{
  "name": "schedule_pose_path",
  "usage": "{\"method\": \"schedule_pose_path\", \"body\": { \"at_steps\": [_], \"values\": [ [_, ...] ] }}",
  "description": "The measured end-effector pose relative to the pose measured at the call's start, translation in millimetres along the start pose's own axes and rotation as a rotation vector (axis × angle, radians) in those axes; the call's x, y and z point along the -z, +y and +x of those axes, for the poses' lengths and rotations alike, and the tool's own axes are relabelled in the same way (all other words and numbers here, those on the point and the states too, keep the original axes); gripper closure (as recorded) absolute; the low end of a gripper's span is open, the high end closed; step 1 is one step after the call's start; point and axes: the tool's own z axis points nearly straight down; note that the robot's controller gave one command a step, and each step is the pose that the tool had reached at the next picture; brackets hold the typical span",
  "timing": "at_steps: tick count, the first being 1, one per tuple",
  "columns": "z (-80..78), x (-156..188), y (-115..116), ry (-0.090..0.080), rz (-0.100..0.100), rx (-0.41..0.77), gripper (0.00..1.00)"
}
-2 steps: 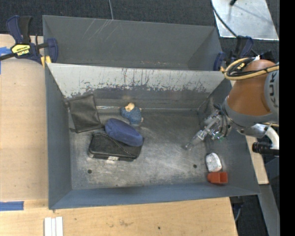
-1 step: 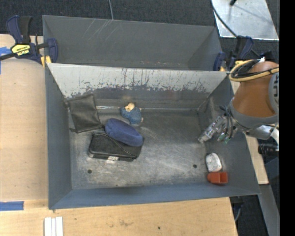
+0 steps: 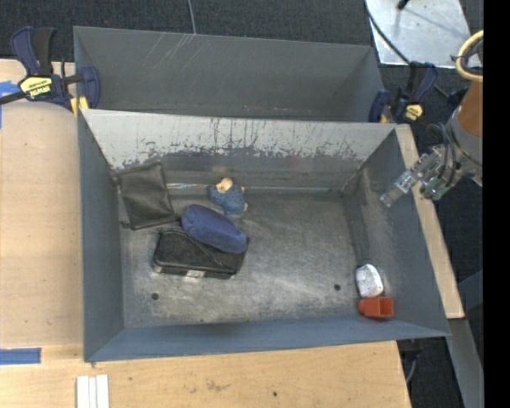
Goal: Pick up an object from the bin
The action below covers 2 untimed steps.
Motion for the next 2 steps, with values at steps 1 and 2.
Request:
{"method": "schedule_pose_path", "body": {
  "at_steps": [1,2],
  "values": [
    [-46.3,-114,57,0.009,0.008,-0.117,1.0],
    [16.2,14,57,0.001,-0.001,-0.002,1.0]
  ]
}}
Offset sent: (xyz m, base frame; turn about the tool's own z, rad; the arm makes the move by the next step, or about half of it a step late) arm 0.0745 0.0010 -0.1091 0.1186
